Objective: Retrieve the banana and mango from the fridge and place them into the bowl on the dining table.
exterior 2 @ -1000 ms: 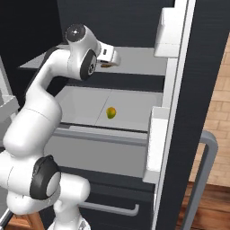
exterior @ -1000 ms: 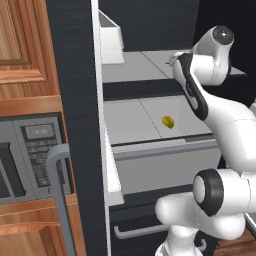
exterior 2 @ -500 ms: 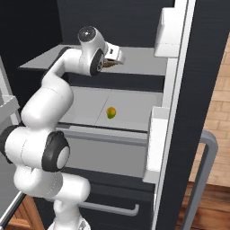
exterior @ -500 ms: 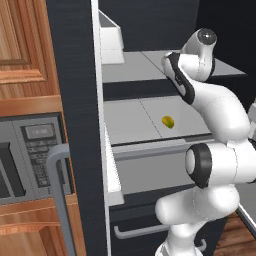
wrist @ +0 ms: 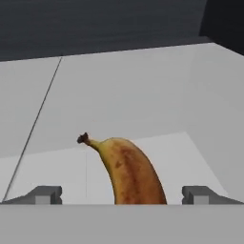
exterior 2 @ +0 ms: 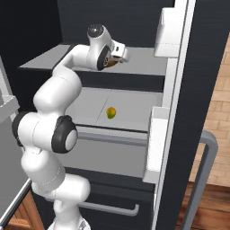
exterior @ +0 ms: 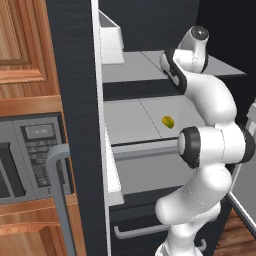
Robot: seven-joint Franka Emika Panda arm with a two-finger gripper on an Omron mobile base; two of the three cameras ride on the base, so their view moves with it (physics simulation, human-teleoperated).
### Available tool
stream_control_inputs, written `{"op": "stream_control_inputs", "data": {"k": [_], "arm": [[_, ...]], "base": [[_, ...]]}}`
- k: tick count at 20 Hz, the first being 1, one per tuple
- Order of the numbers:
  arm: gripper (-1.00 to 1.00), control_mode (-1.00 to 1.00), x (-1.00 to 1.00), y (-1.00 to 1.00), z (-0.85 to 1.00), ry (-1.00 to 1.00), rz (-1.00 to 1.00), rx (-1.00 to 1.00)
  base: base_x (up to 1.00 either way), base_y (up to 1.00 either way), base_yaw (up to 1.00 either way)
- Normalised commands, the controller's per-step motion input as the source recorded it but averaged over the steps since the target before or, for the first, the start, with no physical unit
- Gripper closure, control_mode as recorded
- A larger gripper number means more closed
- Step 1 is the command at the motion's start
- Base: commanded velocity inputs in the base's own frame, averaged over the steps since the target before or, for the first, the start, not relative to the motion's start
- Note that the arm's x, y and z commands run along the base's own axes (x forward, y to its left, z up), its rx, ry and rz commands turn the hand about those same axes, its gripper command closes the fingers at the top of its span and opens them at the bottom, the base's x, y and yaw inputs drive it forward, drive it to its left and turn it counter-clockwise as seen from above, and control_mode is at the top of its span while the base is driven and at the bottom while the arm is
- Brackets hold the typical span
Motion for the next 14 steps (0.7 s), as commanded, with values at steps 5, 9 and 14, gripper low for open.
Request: {"op": "stream_control_inputs", "data": {"k": [5, 9, 14], "arm": [[-1.0, -1.0, -0.13, -0.06, -0.33, 0.08, -0.05, 0.0], [-1.0, -1.0, 0.03, 0.0, -0.48, 0.09, -0.04, 0.0], [1.0, -1.0, 0.04, 0.0, -0.39, 0.09, -0.02, 0.0]], "base": [[0.0, 0.0, 0.0], [0.0, 0.0, 0.0], [0.0, 0.0, 0.0]]}}
